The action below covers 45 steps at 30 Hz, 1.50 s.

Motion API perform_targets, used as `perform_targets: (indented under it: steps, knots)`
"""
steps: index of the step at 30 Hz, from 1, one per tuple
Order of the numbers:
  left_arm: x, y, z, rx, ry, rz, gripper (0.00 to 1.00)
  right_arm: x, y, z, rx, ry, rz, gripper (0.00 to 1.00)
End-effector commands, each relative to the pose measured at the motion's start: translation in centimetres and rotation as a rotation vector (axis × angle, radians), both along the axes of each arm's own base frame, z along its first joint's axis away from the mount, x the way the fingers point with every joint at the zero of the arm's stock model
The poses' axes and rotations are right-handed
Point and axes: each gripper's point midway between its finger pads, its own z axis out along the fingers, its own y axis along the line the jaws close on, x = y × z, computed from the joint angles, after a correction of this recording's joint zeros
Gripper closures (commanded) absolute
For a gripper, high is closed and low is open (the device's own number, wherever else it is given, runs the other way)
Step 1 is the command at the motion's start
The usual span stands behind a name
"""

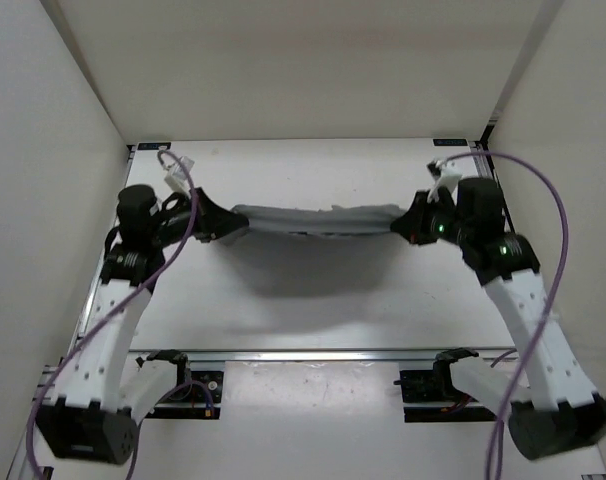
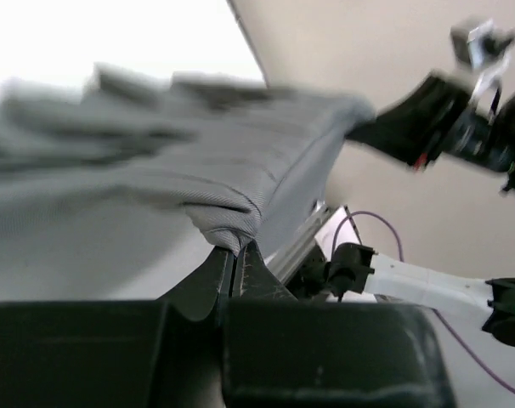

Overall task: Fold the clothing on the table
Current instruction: Fold the skirt

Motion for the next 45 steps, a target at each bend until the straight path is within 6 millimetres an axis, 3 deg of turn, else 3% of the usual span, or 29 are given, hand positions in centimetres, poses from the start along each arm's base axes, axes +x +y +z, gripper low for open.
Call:
perform_targets:
  steps: [1,2,3,5,6,9,12,13,14,16,17,18,19,20,22,24,25,26,29,31,33,35,36,39,40,45]
  knots:
    - [-3.3,1.1,4.7,-0.047,-0.176,0.051,1.00,-3.3,-2.3,3.2,-0.109,-0.261,-0.099,1.00]
    - [-4.3,0.9,5.6,-0.068,-0.219,0.046,1.00,-4.8,-2.1,4.4,-0.075,-0.324,-0.090,1.00]
    - [-4.8,0.6,6.2,-0.131,-0.247,0.028,1.00,-5.4,-2.1,5.0,-0.068,-0.356,-0.098,1.00]
    - [-6.7,1.0,9.3,-0.228,-0.341,0.015,1.00,-5.9,-3.3,6.2,-0.068,-0.414,-0.158,1.00]
    - [-6.9,1.0,10.6,-0.243,-0.343,0.019,1.00,-6.5,-3.3,7.0,-0.054,-0.441,-0.153,1.00]
    - [-5.8,1.1,12.0,-0.214,-0.358,0.032,1.00,-5.9,-3.7,8.3,-0.093,-0.508,-0.179,1.00]
    - [-2.4,2.3,9.3,-0.185,-0.234,0.133,1.00,-3.5,-3.9,8.4,-0.186,-0.490,-0.229,1.00]
    - [-1.3,2.5,8.1,-0.188,-0.187,0.151,1.00,-2.1,-3.9,7.2,-0.232,-0.450,-0.236,1.00]
    - [0.2,2.6,5.3,-0.186,-0.106,0.162,1.00,-0.9,-3.0,6.3,-0.253,-0.424,-0.200,1.00]
    - [2.8,3.2,1.1,-0.154,-0.007,0.238,1.00,2.3,-4.7,3.8,-0.236,-0.321,-0.223,1.00]
    - [3.9,3.3,-1.8,-0.130,0.079,0.267,1.00,2.6,-3.3,2.8,-0.136,-0.271,-0.138,0.99]
    - [5.3,3.5,-4.3,-0.072,0.123,0.312,1.00,4.4,-4.4,0.8,-0.100,-0.201,-0.194,1.00]
    - [5.9,3.4,-5.6,-0.021,0.137,0.330,1.00,5.3,-4.7,-1.2,-0.124,-0.146,-0.202,1.00]
    - [7.1,3.2,-8.4,0.035,0.193,0.340,1.00,6.6,-4.1,-2.8,-0.152,-0.113,-0.184,1.00]
    - [9.8,2.5,-11.6,0.077,0.283,0.304,1.00,8.4,-4.1,-3.8,-0.170,-0.084,-0.193,1.00]
    - [11.9,1.6,-13.2,0.083,0.324,0.279,1.00,10.3,-4.5,-5.8,-0.174,-0.019,-0.203,1.00]
    - [13.3,1.2,-13.0,0.073,0.311,0.276,1.00,11.0,-4.6,-5.6,-0.166,-0.024,-0.211,1.00]
    - [14.0,1.1,-13.3,0.072,0.316,0.293,1.00,11.6,-5.1,-6.8,-0.173,0.006,-0.223,1.00]
    - [17.6,0.8,-10.9,0.071,0.245,0.319,1.00,12.9,-6.0,-8.2,-0.152,0.051,-0.249,1.00]
    - [19.0,0.8,-11.7,0.068,0.274,0.310,1.00,12.8,-5.6,-9.0,-0.080,0.100,-0.229,1.00]
    - [19.1,0.7,-12.0,0.053,0.303,0.277,1.00,12.4,-5.9,-10.6,-0.033,0.186,-0.224,1.00]
    - [18.0,0.2,-13.0,0.057,0.337,0.248,1.00,11.5,-6.2,-10.9,-0.019,0.233,-0.216,1.00]
    - [17.4,0.1,-12.5,0.061,0.322,0.246,1.00,10.4,-6.0,-11.1,-0.013,0.266,-0.200,1.00]
    - [13.9,0.3,-13.8,0.094,0.370,0.232,1.00,7.5,-6.1,-12.0,0.011,0.312,-0.169,1.00]
    - [13.1,0.4,-13.3,0.095,0.359,0.232,1.00,6.4,-5.9,-12.6,0.017,0.348,-0.156,1.00]
    - [6.8,1.5,-16.8,0.122,0.475,0.227,1.00,0.3,-4.7,-15.6,0.020,0.552,-0.099,1.00]
